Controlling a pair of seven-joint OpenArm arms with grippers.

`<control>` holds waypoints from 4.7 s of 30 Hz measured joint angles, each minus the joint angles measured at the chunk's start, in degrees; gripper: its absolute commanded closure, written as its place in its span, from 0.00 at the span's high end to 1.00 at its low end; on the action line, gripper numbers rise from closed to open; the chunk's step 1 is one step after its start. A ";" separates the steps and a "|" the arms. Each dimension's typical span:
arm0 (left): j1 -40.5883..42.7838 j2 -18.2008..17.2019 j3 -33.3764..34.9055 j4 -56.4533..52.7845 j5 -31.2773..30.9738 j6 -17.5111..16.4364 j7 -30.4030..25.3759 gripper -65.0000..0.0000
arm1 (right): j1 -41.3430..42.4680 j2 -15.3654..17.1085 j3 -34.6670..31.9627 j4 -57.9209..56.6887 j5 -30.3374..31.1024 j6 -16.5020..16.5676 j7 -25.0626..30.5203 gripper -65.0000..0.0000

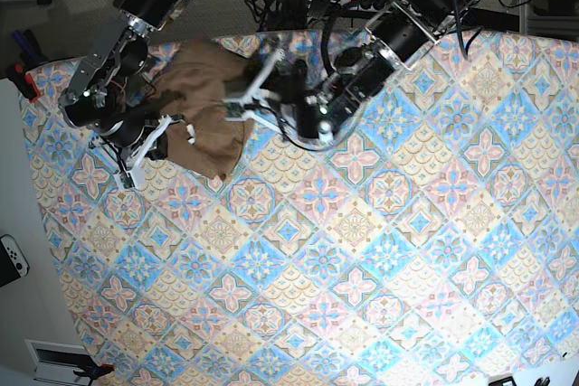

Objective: Layout the t-shirt on the table in an organized manner, then fold the t-shirt properly

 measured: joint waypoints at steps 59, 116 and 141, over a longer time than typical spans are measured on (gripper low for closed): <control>0.00 -2.21 -12.92 -5.27 0.04 0.17 -14.29 0.00 | 0.11 -0.15 10.80 0.02 -0.02 0.00 0.00 0.00; 55.12 -7.26 -50.90 9.55 29.86 -0.02 -31.04 0.00 | -31.12 2.29 19.61 -7.28 -7.76 0.22 19.17 0.00; 29.35 -2.10 -51.71 -56.98 50.95 0.57 -62.07 0.00 | -23.82 2.36 21.40 -47.28 -30.71 0.02 44.98 0.00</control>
